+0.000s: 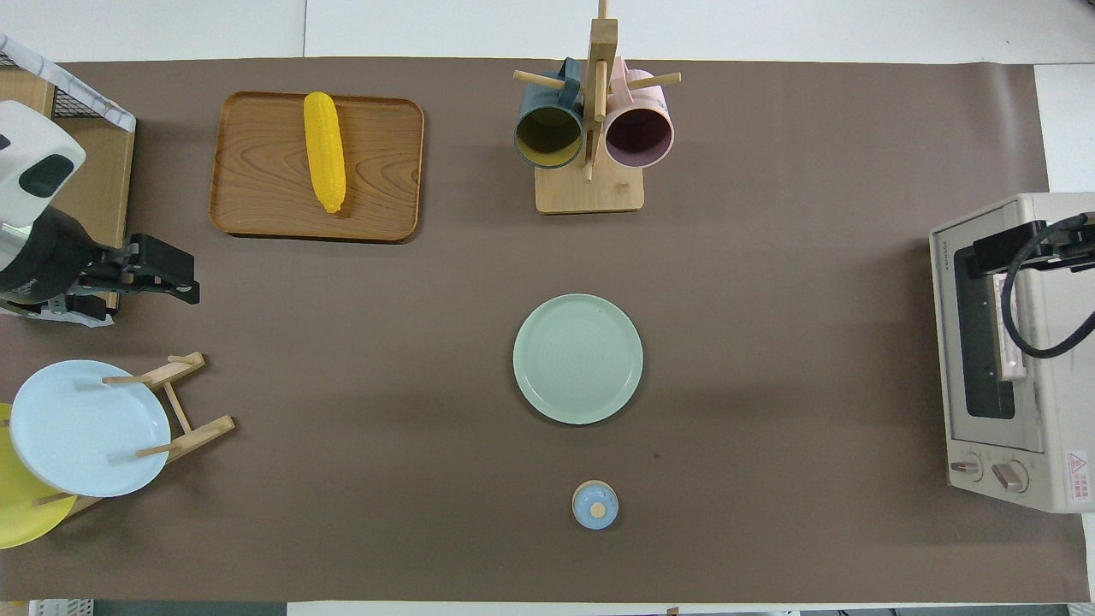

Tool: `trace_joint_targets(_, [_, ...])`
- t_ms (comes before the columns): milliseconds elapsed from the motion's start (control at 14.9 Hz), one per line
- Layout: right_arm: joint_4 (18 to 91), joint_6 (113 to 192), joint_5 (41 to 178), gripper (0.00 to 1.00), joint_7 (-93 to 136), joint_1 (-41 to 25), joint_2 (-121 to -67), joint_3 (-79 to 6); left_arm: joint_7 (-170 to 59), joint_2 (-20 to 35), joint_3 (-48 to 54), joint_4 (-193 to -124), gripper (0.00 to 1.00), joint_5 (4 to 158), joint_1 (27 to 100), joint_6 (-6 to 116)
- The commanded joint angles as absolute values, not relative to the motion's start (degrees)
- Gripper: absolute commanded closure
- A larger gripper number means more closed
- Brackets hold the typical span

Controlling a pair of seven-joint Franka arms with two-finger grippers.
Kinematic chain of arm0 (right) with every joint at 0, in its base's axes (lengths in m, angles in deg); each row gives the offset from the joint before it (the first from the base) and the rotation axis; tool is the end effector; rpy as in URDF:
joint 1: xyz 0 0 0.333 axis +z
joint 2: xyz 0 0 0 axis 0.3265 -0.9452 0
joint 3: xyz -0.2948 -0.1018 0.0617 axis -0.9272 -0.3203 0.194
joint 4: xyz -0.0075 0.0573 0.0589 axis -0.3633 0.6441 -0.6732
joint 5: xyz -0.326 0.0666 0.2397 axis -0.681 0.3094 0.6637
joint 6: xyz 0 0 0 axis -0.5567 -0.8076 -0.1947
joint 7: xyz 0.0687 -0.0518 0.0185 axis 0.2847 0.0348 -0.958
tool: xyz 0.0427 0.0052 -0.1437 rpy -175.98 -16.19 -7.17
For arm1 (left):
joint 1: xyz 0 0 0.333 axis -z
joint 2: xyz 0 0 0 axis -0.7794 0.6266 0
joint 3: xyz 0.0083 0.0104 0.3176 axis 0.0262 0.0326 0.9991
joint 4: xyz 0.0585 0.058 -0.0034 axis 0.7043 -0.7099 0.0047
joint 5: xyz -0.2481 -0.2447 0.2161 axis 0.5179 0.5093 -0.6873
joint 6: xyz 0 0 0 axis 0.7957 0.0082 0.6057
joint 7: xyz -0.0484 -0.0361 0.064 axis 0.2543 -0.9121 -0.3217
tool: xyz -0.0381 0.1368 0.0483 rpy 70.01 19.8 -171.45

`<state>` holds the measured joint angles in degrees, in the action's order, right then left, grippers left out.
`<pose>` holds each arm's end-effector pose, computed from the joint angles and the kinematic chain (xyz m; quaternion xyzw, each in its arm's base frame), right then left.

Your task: Put corn in oven

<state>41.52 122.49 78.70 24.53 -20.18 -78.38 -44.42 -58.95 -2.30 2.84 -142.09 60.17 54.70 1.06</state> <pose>0.5630 -0.0232 0.5828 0.9996 0.0213 -0.0197 0.0033 0.5477 -0.0793 0.5496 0.9956 0.0441 -0.0796 0.0223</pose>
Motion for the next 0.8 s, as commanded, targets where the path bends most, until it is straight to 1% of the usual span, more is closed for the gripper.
trace_joint_targets(0, [41.21, 122.74, 80.02, 0.0, 25.33, -20.9, -78.46, -43.94, -58.8, -1.87, 2.13, -141.16, 0.0, 59.29, 53.93, 1.66])
trace_joint_targets(401, [41.21, 122.83, 80.02, 0.0, 25.33, -20.9, -78.46, -43.94, -58.54, -2.22, 2.13, -141.34, 0.0, 59.55, 53.66, 2.45])
trace_joint_targets(535, [41.21, 122.74, 80.02, 0.0, 25.33, -20.9, -78.46, -43.94, -59.84, -2.04, 2.13, -142.03, 0.0, 59.38, 53.66, 6.73])
trace_joint_targets(669, [41.21, 122.74, 80.02, 0.0, 25.33, -20.9, -78.46, -43.94, -60.38, -1.08, 2.04, -142.48, 0.0, 59.38, 53.93, 8.69])
trace_joint_targets(736, [41.21, 122.83, 80.02, 0.0, 25.33, -20.9, -78.46, -43.94, -60.38, 1.36, 2.04, -141.87, 0.0, 59.46, 54.02, 9.22])
